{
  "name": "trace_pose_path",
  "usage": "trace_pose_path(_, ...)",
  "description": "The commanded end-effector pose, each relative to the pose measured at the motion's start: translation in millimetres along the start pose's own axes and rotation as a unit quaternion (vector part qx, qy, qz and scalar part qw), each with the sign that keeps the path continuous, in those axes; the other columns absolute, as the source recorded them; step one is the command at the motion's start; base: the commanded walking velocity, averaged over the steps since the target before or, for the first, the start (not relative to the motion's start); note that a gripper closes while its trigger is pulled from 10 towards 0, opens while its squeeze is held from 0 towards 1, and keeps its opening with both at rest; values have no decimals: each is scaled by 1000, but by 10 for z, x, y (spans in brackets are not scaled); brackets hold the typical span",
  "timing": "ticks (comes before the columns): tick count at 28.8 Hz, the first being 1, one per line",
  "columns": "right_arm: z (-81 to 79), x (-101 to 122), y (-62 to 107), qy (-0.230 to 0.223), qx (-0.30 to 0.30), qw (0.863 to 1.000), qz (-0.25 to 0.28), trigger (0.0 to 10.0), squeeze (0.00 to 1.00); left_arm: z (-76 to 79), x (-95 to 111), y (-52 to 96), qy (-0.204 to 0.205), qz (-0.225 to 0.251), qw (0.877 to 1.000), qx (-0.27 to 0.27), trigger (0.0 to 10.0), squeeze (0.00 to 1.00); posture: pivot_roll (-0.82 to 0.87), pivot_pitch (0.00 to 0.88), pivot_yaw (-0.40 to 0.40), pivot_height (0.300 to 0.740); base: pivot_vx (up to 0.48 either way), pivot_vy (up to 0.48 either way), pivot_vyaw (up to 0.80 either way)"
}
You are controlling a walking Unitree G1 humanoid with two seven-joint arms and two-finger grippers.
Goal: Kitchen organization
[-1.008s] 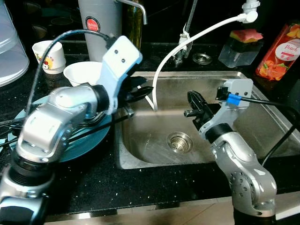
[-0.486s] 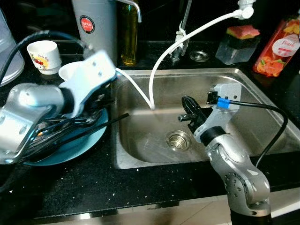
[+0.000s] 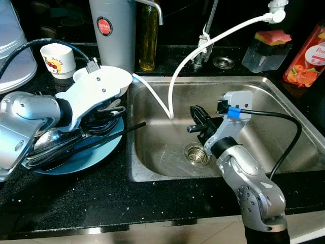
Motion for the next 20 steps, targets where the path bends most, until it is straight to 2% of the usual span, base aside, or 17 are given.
trace_pose_path(1, 15, -3, -16, -2, -2, 1000, 4, 10000, 0, 96, -31, 15, -9, -10, 1000, -23, 10000, 0, 250, 27, -40, 740, 0, 0, 0)
trace_pose_path(6, 4, -12, -23, -6, -1, 1000, 5, 10000, 0, 177, -124, 20, -24, -32, 998, -39, 10000, 0, 250, 32, -39, 740, 0, 0, 0)
trace_pose_path(9, 4, -12, -21, -7, -1, 1000, 5, 10000, 0, 118, -99, -22, -24, -24, 999, -20, 10000, 0, 247, 34, -38, 740, 0, 0, 0)
trace_pose_path(10, 10, -10, -17, -7, -2, 1000, 5, 10000, 0, 40, -38, -55, -24, -9, 1000, 3, 10000, 0, 247, 34, -38, 740, 0, 0, 0)
trace_pose_path(13, 19, -9, -13, -8, -4, 1000, 6, 10000, 0, -37, 52, -73, -33, 12, 999, 27, 10000, 0, 247, 34, -38, 740, 0, 0, 0)
trace_pose_path(15, 26, -3, -12, -10, -6, 1000, 8, 10000, 0, -171, 137, -81, -38, 30, 997, 66, 10000, 0, 243, 37, -38, 740, 0, 0, 0)
trace_pose_path(16, 26, -3, -12, -10, -6, 1000, 8, 10000, 0, -171, 137, -81, -38, 30, 997, 66, 10000, 0, 243, 37, -38, 740, 0, 0, 0)
trace_pose_path(19, 32, 31, -12, -19, -10, 1000, 19, 10000, 0, -519, 393, -3, -23, 91, 983, 157, 10000, 0, 242, 39, -40, 740, 0, 0, 0)
trace_pose_path(20, 32, 31, -12, -19, -10, 1000, 19, 10000, 0, -519, 393, -3, -23, 91, 983, 157, 10000, 0, 242, 39, -40, 740, 0, 0, 0)
Point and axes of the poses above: a point about 5 cm out from each wrist's last joint towards the gripper, its own y axis pointing back from the gripper into the wrist, its own x axis along the axis of the wrist's last joint, z = x × y, the point moved 6 cm from there along -y, pointing out of the wrist towards the gripper, and after that the axes turned 2 degrees about -y, right-handed, at the moved point
